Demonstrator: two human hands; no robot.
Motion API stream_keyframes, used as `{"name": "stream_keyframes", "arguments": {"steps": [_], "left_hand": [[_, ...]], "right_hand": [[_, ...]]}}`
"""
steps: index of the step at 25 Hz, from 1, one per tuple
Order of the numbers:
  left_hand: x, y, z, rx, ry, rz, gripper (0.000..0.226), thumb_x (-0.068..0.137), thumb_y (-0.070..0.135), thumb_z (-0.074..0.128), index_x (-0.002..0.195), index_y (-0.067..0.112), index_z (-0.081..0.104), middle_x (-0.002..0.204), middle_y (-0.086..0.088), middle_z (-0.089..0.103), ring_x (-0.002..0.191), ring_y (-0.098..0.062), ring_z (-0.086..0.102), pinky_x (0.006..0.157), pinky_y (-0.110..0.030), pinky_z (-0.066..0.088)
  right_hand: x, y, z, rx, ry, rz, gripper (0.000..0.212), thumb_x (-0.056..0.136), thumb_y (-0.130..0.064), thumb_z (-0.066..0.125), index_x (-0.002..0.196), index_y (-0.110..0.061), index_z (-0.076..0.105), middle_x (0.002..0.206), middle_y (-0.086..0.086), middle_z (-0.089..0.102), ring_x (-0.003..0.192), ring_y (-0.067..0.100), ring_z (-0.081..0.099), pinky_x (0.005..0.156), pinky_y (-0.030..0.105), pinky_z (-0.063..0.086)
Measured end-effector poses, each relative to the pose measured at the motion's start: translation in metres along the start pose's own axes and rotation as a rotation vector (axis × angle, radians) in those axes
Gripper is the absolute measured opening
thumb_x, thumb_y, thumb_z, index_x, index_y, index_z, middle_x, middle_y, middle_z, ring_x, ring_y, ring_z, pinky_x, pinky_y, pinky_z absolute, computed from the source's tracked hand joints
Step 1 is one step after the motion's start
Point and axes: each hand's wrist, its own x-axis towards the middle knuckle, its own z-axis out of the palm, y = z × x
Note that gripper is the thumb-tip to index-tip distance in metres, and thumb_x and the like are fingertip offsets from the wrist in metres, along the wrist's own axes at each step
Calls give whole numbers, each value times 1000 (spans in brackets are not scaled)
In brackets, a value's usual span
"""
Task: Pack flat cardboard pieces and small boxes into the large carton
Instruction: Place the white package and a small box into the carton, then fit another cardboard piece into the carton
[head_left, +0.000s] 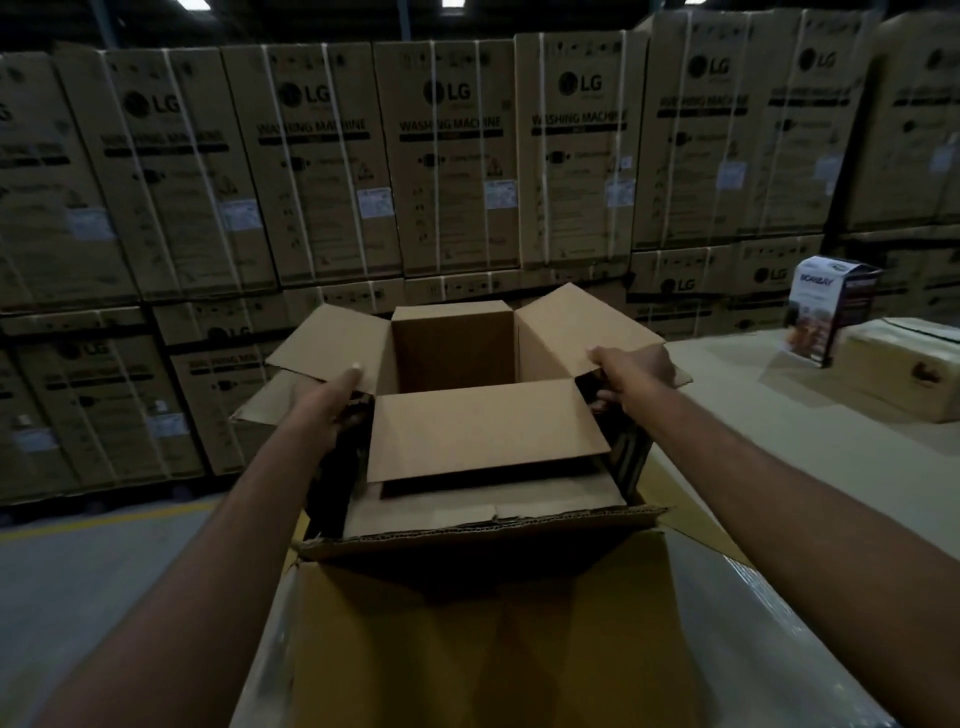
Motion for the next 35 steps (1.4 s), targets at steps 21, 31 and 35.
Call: {"name": "stream_keyframes", "arguments": {"steps": [21, 31, 35], "left_hand": [[-247, -20, 185, 446, -180, 887, 20, 95, 28, 66, 115, 24, 66, 113, 8, 68, 105, -5, 62, 87, -30, 57], [-396, -130, 384, 413, -369, 792, 31, 96, 12, 57, 123, 25, 63, 122, 13, 66, 115, -3, 57, 96, -30, 51], [-417, -158, 463, 438, -480, 757, 30, 96, 17, 58, 124, 26, 63, 123, 11, 66, 115, -7, 57, 97, -39, 52]], "right_hand": [[-6, 23, -163, -703, -99, -1188, 20, 92, -22, 64, 110, -19, 71, 107, 1, 72, 109, 23, 56, 88, 40, 48], [110, 97, -401, -849, -157, -941, 22, 95, -27, 68, 117, -24, 71, 110, -6, 69, 116, 15, 54, 91, 35, 46], [166, 119, -459, -923, -147, -874, 22, 95, -26, 66, 116, -24, 71, 112, -6, 71, 119, 16, 52, 92, 37, 47]]}}
